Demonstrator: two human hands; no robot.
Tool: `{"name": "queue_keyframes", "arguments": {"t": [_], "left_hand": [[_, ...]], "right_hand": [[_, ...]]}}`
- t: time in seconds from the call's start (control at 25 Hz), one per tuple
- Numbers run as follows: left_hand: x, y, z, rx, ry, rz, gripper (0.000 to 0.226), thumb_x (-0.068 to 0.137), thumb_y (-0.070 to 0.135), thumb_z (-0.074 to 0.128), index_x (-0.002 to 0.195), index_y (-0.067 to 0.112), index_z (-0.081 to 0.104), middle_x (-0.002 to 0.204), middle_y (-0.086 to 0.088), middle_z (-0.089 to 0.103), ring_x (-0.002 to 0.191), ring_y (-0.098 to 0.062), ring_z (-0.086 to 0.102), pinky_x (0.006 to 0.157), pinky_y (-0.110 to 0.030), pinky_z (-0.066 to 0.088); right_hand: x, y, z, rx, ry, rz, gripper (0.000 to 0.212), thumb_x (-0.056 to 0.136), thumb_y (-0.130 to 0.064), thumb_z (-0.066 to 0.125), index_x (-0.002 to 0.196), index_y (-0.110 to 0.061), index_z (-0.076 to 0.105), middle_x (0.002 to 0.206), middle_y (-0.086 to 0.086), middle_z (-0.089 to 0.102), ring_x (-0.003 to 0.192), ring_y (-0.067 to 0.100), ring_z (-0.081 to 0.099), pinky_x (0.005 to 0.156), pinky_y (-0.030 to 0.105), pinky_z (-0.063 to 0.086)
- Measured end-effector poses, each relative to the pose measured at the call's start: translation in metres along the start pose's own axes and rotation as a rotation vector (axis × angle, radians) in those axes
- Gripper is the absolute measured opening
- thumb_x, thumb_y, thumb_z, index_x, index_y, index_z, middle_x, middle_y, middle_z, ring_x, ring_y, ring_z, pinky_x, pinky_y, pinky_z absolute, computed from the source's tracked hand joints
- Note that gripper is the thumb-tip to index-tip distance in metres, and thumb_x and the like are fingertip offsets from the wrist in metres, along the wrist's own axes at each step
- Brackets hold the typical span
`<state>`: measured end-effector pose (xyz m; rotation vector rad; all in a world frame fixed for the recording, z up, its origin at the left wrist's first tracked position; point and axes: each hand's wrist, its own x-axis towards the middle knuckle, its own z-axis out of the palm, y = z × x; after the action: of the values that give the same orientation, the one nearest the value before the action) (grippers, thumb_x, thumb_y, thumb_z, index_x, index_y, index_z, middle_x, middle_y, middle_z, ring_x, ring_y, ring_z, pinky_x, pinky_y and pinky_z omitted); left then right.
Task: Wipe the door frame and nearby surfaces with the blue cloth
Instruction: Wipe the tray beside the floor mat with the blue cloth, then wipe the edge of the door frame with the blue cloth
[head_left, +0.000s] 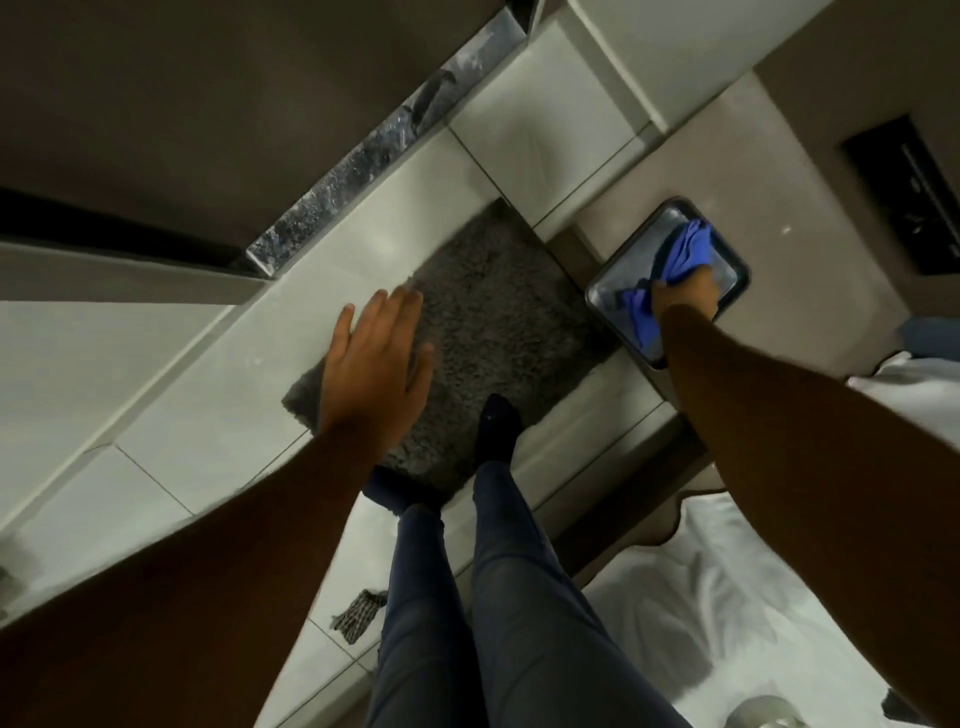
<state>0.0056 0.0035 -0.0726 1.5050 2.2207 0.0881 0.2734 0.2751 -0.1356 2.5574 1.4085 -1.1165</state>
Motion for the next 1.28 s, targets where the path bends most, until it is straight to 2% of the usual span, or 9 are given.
{"name": "queue_keyframes", "arguments": {"t": [0.12, 0.24, 0.4, 0.52, 0.68, 0.84, 0.96, 1.04, 1.28], "left_hand": [[-0.016, -0.006, -0.052, 0.097, -0.033, 0.134, 0.069, 0.11, 0.052, 0.018, 0.171, 0.02, 0.023, 0.178, -0.006, 0.028, 0.165, -0.024, 0.022, 0.136, -0.052, 0.012], [-0.033, -0.01, -0.111, 0.1, 0.124, -0.051, 0.068, 0.111, 0.052, 0.023, 0.172, 0.021, 0.023, 0.179, -0.003, 0.024, 0.167, -0.023, 0.016, 0.136, -0.054, 0.013], [-0.071, -0.023, -0.21, 0.06, 0.361, -0.26, 0.064, 0.112, 0.046, 0.037, 0.17, 0.021, 0.027, 0.178, -0.003, 0.027, 0.166, -0.025, 0.021, 0.134, -0.055, 0.018], [-0.106, -0.04, -0.284, 0.094, 0.55, -0.336, 0.065, 0.112, 0.046, 0.039, 0.17, 0.024, 0.021, 0.18, -0.001, 0.021, 0.168, -0.022, 0.014, 0.135, -0.054, 0.018], [-0.158, -0.064, -0.376, 0.183, 0.95, -0.386, 0.069, 0.108, 0.037, 0.048, 0.171, 0.02, 0.024, 0.18, -0.011, 0.019, 0.168, -0.025, 0.016, 0.136, -0.048, 0.011], [-0.208, -0.095, -0.462, 0.262, 1.197, -0.405, 0.067, 0.105, 0.035, 0.052, 0.166, 0.016, 0.033, 0.177, -0.017, 0.025, 0.165, -0.031, 0.025, 0.136, -0.049, 0.01], [-0.243, -0.121, -0.523, 0.314, 1.335, -0.478, 0.066, 0.105, 0.035, 0.049, 0.166, 0.015, 0.033, 0.176, -0.018, 0.026, 0.163, -0.034, 0.029, 0.135, -0.049, 0.01], [-0.26, -0.137, -0.569, 0.341, 1.427, -0.5, 0.066, 0.105, 0.034, 0.047, 0.166, 0.013, 0.033, 0.176, -0.019, 0.027, 0.163, -0.034, 0.03, 0.135, -0.049, 0.01], [-0.3, -0.177, -0.712, 0.315, 1.693, -0.443, 0.062, 0.107, 0.024, 0.045, 0.166, 0.015, 0.028, 0.178, -0.019, 0.02, 0.165, -0.033, 0.024, 0.135, -0.05, 0.017]], "right_hand": [[-0.048, -0.021, -0.02, 0.009, 0.046, -0.159, 0.039, 0.104, -0.024, 0.067, 0.14, -0.01, 0.058, 0.14, 0.014, 0.066, 0.131, 0.034, 0.064, 0.112, 0.042, 0.05], [-0.124, -0.05, -0.024, 0.04, 0.019, -0.303, 0.026, 0.101, -0.024, 0.068, 0.124, -0.012, 0.066, 0.119, 0.015, 0.073, 0.115, 0.036, 0.069, 0.1, 0.043, 0.052], [-0.245, -0.104, -0.029, 0.036, -0.09, -0.596, 0.01, 0.099, -0.026, 0.069, 0.106, -0.019, 0.068, 0.086, 0.0, 0.065, 0.089, 0.033, 0.069, 0.079, 0.038, 0.049], [-0.343, -0.152, -0.036, 0.167, -0.175, -0.824, 0.013, 0.097, -0.027, 0.073, 0.092, -0.019, 0.065, 0.085, 0.001, 0.069, 0.084, 0.031, 0.071, 0.076, 0.037, 0.054], [-0.484, -0.219, -0.058, 0.493, -0.201, -1.129, 0.033, 0.087, -0.018, 0.086, 0.074, -0.024, 0.056, 0.073, -0.001, 0.062, 0.068, 0.014, 0.059, 0.068, 0.029, 0.051], [-0.605, -0.283, -0.09, 0.723, -0.204, -1.429, 0.031, 0.082, -0.008, 0.09, 0.076, -0.019, 0.061, 0.078, -0.005, 0.062, 0.075, 0.024, 0.06, 0.072, 0.027, 0.047], [-0.682, -0.318, -0.114, 0.871, -0.182, -1.625, 0.031, 0.082, -0.005, 0.089, 0.077, -0.016, 0.06, 0.081, -0.007, 0.061, 0.081, 0.018, 0.058, 0.077, 0.012, 0.042], [-0.723, -0.337, -0.125, 0.947, -0.156, -1.758, 0.03, 0.08, 0.001, 0.089, 0.077, -0.013, 0.062, 0.087, -0.006, 0.062, 0.086, 0.015, 0.061, 0.083, 0.011, 0.042], [-0.816, -0.391, -0.137, 1.064, -0.024, -2.063, 0.015, 0.081, 0.008, 0.082, 0.08, 0.0, 0.069, 0.129, 0.011, 0.069, 0.128, 0.027, 0.069, 0.105, 0.028, 0.054]]}}
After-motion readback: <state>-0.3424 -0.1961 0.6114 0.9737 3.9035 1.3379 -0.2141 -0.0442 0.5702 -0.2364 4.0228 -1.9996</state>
